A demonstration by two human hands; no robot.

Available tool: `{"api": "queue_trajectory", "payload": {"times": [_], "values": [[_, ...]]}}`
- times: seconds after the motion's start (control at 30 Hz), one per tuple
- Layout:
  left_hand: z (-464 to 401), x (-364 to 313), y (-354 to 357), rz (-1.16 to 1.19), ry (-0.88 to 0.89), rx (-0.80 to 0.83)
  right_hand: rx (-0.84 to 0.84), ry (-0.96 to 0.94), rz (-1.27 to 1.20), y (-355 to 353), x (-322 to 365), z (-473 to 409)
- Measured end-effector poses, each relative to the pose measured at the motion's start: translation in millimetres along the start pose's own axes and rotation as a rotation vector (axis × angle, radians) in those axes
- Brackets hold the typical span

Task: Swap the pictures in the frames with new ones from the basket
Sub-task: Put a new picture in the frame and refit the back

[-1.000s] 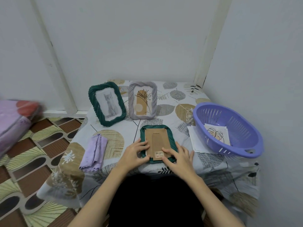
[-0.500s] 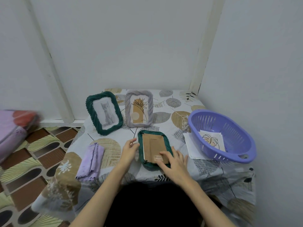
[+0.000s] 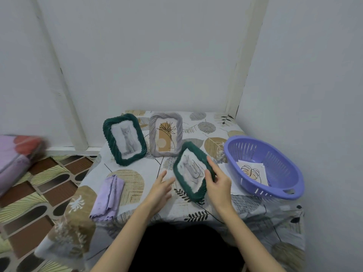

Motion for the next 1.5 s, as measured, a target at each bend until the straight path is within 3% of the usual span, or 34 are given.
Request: {"api": "queue_trajectory", "payload": {"times": [0.1,0.17,0.27,0.37,0.47,0.53,0.63,0.77,0.83,0.97,1.03,1.1,1.2,1.33,1.43,1.5], "values": [[-2,3,5,0.101,0.052,0.019,0.034,0.276,-0.373,14,-21,8],[-4,3,-13,-0.012,0.110,-0.073,0.083,0.332,-0.378,20,-32,14],[0,-5,-34,-0.344,0.122,-0.134,0.251,0.311,-0.092,27,-50,23],[4,-10,-45,-0.548,0.095,-0.091,0.441,0.277,0.417,34,-71,38],[1,-15,-56,-0.823,0.074,-0.106,0.478,0.211,0.741,41,-74,54],[-3,-13,-62,-1.048,-0.011,-0.108,0.433,0.189,0.821,43,-71,60],[-6,-9,-65,-1.208,-0.124,-0.058,0.402,0.155,0.811,45,-72,59],[-4,-20,-59,-1.510,-0.020,-0.065,0.427,0.083,0.847,47,-77,53],[3,-27,-62,-1.563,0.085,-0.154,0.421,0.079,0.814,47,-79,53],[42,-63,-94,-1.422,0.423,-0.626,0.409,0.063,0.789,52,-77,55],[61,-73,-123,-1.315,0.353,-0.815,0.407,0.059,0.772,54,-75,53],[75,-76,-147,-1.192,0.193,-0.906,0.410,0.056,0.759,56,-75,51],[72,-65,-161,-1.074,-0.052,-0.754,0.420,0.047,0.766,59,-75,51],[65,-66,-152,-1.026,-0.125,-0.592,0.423,0.055,0.757,57,-74,53],[65,-74,-124,-0.939,0.002,-0.481,0.401,0.051,0.717,55,-66,50],[64,-82,-96,-0.867,0.113,-0.374,0.338,0.053,0.473,57,-48,47]]}}
Point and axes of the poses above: each hand's wrist, its own z-axis away from the middle knuckle, its own y-axis out of the palm, x = y × z, the point moved 7 cm from there along -z, towards the middle knuckle, and after that the axes turned 6 degrees about x, right-handed, at the moved point
